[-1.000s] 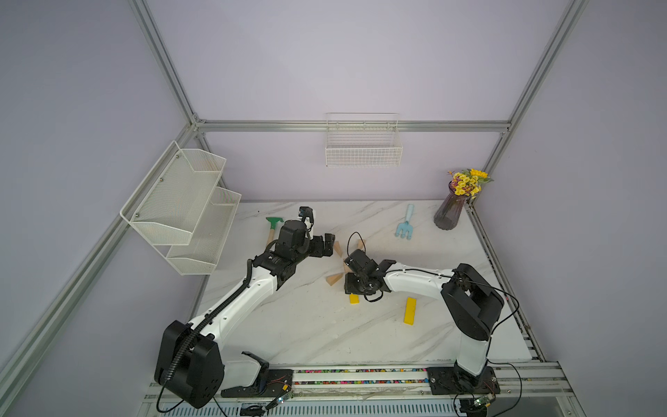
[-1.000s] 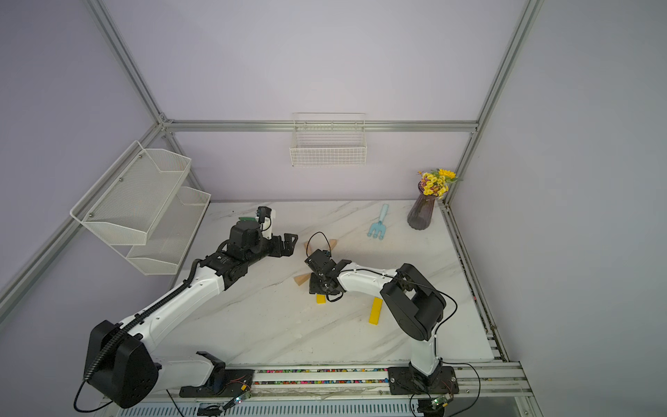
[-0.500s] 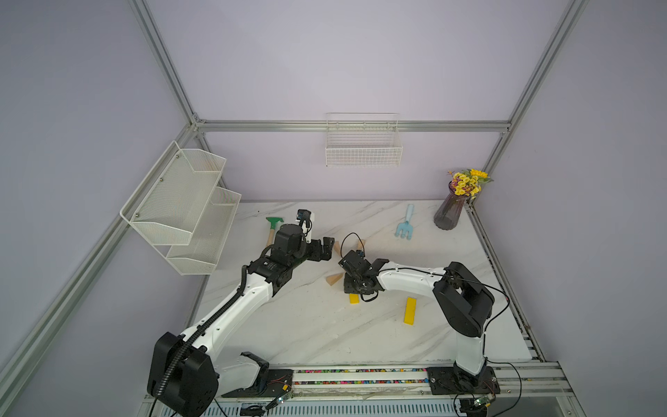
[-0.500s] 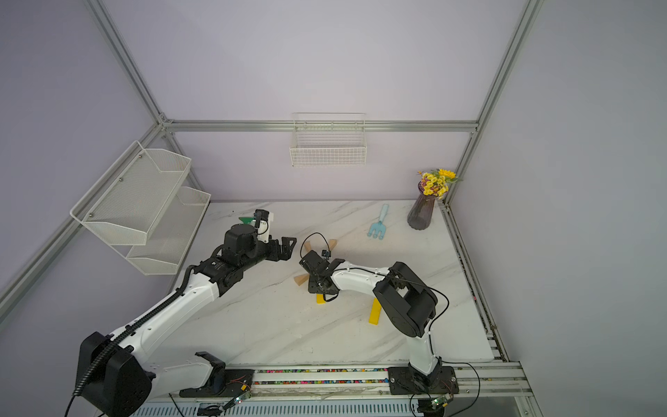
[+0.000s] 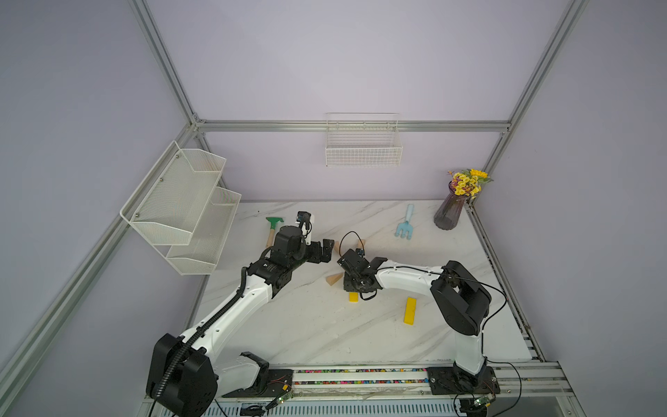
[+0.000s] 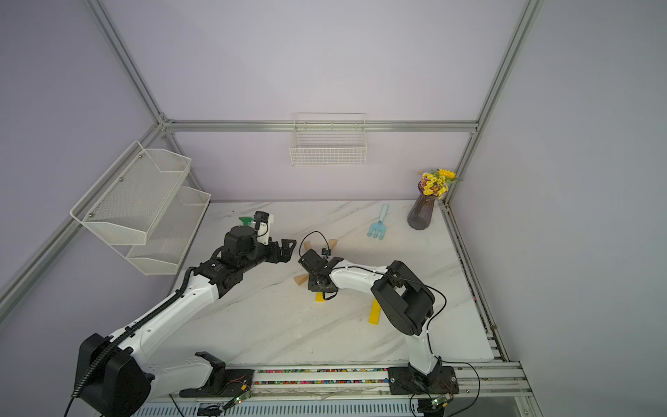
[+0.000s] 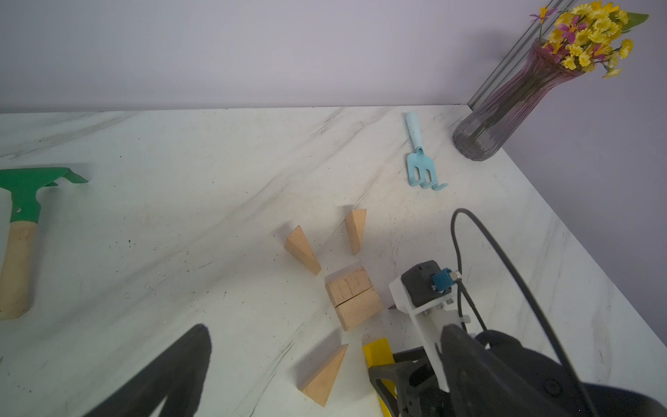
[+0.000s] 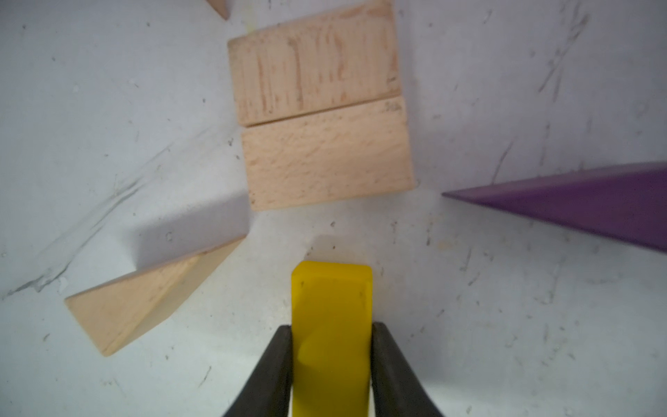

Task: Assemble a small pinwheel with building blocks
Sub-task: Assemble the building block at the center of the board.

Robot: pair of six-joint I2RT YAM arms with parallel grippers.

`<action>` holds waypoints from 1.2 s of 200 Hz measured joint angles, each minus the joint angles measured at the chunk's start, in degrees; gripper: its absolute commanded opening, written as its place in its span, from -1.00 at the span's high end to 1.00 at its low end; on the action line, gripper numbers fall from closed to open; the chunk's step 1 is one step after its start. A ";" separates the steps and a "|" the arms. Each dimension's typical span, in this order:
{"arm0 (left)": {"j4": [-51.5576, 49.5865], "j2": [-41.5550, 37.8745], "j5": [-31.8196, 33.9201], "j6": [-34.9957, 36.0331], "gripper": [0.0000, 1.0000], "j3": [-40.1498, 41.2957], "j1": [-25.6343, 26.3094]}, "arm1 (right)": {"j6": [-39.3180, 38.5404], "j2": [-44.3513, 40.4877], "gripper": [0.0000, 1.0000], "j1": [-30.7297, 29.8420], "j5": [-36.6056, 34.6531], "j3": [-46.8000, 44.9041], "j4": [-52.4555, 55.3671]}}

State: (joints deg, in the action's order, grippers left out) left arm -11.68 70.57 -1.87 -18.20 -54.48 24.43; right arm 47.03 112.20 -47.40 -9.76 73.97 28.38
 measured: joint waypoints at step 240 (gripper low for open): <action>-0.02 0.00 0.17 0.44 -1.00 0.07 0.00 | -7.69 2.21 0.13 2.43 0.28 2.40 -0.79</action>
State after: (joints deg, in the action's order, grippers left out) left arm -11.70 70.57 -1.69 -17.76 -54.41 24.43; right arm 39.33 114.41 -44.97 -9.47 76.38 27.59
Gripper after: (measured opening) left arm 0.999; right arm 0.415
